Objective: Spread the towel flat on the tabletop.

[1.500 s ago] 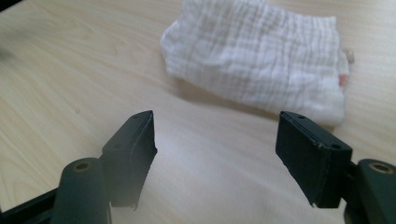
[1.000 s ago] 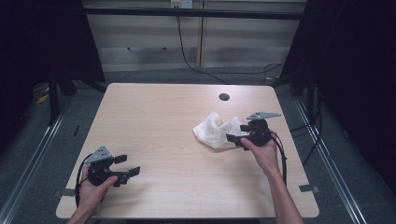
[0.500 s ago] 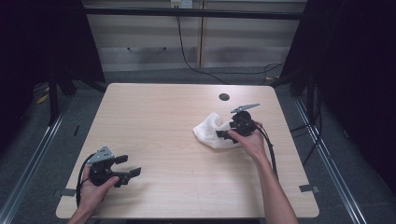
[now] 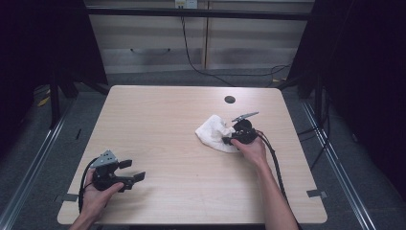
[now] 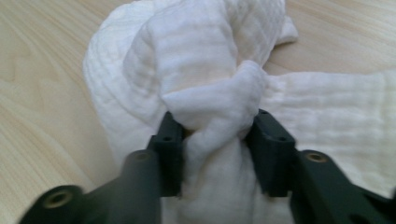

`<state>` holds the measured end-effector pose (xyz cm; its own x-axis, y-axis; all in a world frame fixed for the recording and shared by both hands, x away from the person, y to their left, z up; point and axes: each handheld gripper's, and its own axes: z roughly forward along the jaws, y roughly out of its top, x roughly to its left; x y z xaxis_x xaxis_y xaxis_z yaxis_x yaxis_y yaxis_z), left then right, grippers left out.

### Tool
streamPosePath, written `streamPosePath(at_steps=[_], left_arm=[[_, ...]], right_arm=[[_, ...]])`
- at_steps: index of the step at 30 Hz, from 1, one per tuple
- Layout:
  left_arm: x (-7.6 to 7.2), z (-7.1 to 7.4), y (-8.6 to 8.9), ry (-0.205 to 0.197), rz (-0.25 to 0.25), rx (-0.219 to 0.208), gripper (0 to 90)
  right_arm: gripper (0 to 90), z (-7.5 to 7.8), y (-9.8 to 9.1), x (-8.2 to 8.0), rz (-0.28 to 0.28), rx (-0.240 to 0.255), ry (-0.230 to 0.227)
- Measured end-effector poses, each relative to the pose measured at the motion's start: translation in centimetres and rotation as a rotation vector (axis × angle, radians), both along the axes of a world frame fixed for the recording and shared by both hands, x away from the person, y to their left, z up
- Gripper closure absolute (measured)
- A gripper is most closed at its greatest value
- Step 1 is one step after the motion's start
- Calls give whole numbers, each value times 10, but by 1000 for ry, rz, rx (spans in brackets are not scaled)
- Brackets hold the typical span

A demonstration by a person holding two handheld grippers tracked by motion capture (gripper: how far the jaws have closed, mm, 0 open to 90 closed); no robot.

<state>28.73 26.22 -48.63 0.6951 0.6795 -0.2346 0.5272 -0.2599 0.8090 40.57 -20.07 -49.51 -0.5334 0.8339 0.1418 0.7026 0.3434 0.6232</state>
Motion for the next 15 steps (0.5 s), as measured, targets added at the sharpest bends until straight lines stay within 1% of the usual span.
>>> streamPosePath(at_steps=[1, 3, 6, 7, 8, 10, 11, 12, 13, 15], left_arm=[[1, -1, 1, 5, 9, 2, 231], [1, -1, 1, 7, 24, 3, 229], [1, 0, 0, -10, 15, 15, 227], [1, 0, -1, -10, 12, 14, 221], [1, 0, -3, -11, 3, 22, 221], [1, 0, -4, -7, -6, 21, 222], [1, 0, -4, -4, -11, 18, 232], [1, 0, -5, -8, -11, 17, 250], [0, 1, -5, -12, -5, 16, 270], [-1, 1, -5, -18, -3, 8, 283]], right_arm=[[667, 0, 0, -2, -6, -3, 2], [678, -1, 0, -3, -1, 7, -5], [701, -1, 0, -6, 12, 25, 4], [706, -1, 1, -8, 20, 23, 5], [710, -1, 3, -11, 31, 22, 8], [710, -1, 5, -13, 37, 22, 5], [711, -2, 6, -15, 44, 34, 0], [712, -2, 7, -18, 44, 42, 3], [713, -3, 9, -22, 51, 53, -5], [713, -3, 12, -27, 66, 54, -6]])
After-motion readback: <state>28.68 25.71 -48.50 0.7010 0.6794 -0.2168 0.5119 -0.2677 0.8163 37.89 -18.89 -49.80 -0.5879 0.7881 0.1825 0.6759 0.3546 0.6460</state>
